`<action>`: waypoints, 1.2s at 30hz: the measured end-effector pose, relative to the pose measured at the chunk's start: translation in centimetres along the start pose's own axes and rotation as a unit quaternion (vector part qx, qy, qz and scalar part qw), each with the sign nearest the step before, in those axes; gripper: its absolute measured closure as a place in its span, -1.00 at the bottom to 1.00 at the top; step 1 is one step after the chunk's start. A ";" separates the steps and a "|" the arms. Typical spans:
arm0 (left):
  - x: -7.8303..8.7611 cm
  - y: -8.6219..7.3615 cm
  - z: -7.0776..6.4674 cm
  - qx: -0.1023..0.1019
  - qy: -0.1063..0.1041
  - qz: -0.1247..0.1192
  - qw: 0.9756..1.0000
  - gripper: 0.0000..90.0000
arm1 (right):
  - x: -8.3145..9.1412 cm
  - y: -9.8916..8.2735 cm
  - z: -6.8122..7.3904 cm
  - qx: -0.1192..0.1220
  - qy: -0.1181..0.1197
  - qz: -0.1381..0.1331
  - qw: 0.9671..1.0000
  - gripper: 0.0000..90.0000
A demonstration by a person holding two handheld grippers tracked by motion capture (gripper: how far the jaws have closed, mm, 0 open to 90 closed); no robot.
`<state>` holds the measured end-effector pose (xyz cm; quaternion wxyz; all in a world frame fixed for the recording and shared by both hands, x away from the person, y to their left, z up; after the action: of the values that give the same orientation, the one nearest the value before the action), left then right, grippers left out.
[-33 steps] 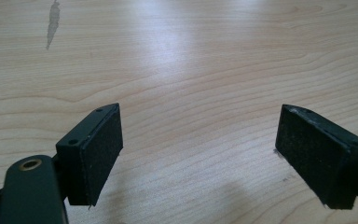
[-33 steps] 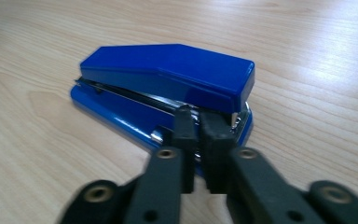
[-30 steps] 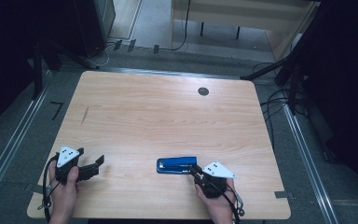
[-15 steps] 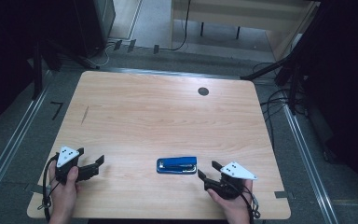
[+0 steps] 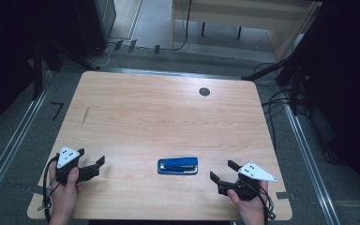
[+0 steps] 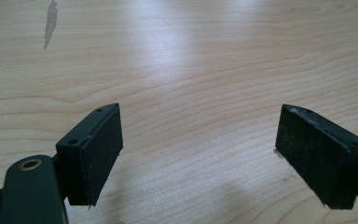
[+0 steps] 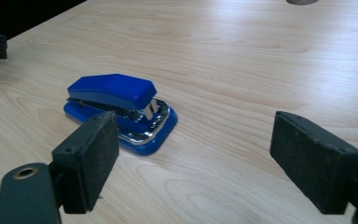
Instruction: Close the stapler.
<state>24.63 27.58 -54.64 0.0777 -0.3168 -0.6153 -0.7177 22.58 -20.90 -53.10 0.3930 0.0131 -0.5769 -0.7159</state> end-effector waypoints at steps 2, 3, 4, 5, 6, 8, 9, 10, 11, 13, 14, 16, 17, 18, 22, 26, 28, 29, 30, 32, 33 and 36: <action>0.0 0.0 0.0 0.000 0.000 0.000 1.000 -0.65 | 0.2 0.0 -0.4 -0.001 -0.002 0.000 1.000 -0.66; 0.0 0.0 0.0 0.000 0.000 0.000 1.000 -0.66 | 0.3 0.0 -0.6 0.002 -0.005 -0.001 1.000 -0.67; 0.0 0.0 0.0 0.000 0.000 0.000 1.000 -0.66 | 0.5 0.0 -0.9 0.002 -0.009 0.000 1.000 -0.68; 0.0 0.0 0.0 0.000 0.000 0.000 1.000 -0.65 | 0.5 0.0 -1.1 0.002 -0.011 -0.001 1.000 -0.68; 0.0 0.0 0.0 0.000 0.000 0.000 1.000 -0.66 | 0.6 -0.1 -1.4 0.001 -0.013 0.000 1.000 -0.68; 0.0 0.0 0.0 -0.001 0.000 0.000 1.000 -0.66 | 0.8 -0.1 -1.9 -0.002 -0.016 0.001 1.000 -0.68; 0.0 0.0 0.0 0.000 0.000 -0.001 1.000 -0.66 | 1.0 -0.1 -2.1 -0.004 -0.018 0.002 1.000 -0.68; 0.0 0.0 0.0 -0.001 0.000 0.000 1.000 -0.66 | 1.1 -0.1 -2.4 -0.005 -0.020 -0.001 1.000 -0.68; 0.0 0.0 0.0 -0.001 0.000 -0.001 1.000 -0.66 | 1.2 -0.1 -2.7 -0.005 -0.024 -0.002 1.000 -0.68; 0.0 0.0 0.0 -0.001 0.000 -0.002 1.000 -0.66 | 1.5 -0.1 -3.2 -0.006 -0.027 -0.003 1.000 -0.68; 0.0 0.0 0.0 -0.002 0.000 -0.002 1.000 -0.66 | 1.7 -0.1 -3.5 -0.006 -0.031 -0.004 0.999 -0.68; 0.0 0.0 0.0 -0.002 0.001 -0.002 1.000 -0.66 | 2.1 -0.2 -4.0 -0.010 -0.039 -0.005 0.999 -0.68; 0.0 0.0 0.0 -0.002 0.001 -0.002 1.000 -0.66 | 2.2 -0.2 -4.3 -0.011 -0.040 -0.006 0.999 -0.68; 0.0 0.0 0.0 -0.002 0.001 -0.002 1.000 -0.66 | 2.4 -0.2 -4.6 -0.013 -0.043 -0.006 0.999 -0.68; 0.0 0.0 0.0 -0.001 0.001 -0.003 1.000 -0.66 | 3.0 -0.4 -5.4 -0.015 -0.042 -0.005 0.999 -0.68; 0.0 0.0 0.0 -0.002 0.000 -0.002 1.000 -0.66 | 3.7 -0.4 -6.2 -0.022 -0.048 -0.012 0.999 -0.68; 0.0 0.0 0.0 -0.002 0.000 -0.002 1.000 -0.66 | 4.1 -0.5 -6.7 -0.026 -0.051 -0.016 0.998 -0.69; 0.0 0.0 0.0 -0.002 0.000 -0.002 1.000 -0.66 | 4.2 -0.5 -6.9 -0.026 -0.054 -0.017 0.998 -0.69; 0.0 0.0 0.0 -0.002 0.000 -0.002 1.000 -0.66 | 4.4 -0.6 -7.2 -0.025 -0.058 -0.017 0.998 -0.69; 0.0 0.0 0.0 -0.002 0.000 -0.002 1.000 -0.66 | 4.6 -0.7 -7.6 -0.027 -0.062 -0.017 0.998 -0.69; 0.0 0.0 0.0 -0.002 0.000 -0.003 1.000 -0.66 | 4.7 -0.8 -7.8 -0.027 -0.066 -0.017 0.997 -0.72; 0.0 0.0 0.0 -0.003 -0.001 -0.003 1.000 -0.66 | 4.9 -1.0 -8.5 -0.033 -0.089 -0.012 0.995 -0.73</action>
<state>24.60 27.54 -54.63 0.0740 -0.3156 -0.6143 -0.7194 22.70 -30.63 -54.62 0.3317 -0.0561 -0.5854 -0.7376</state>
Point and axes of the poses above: each handheld gripper's, and its own axes: x roughly backward along the jaws, y roughly out of its top, z roughly to its left, the point moved 4 cm from there along -x, roughly forward along the jaws, and after that the axes turned 8 degrees about -x, right-handed, at the moved point
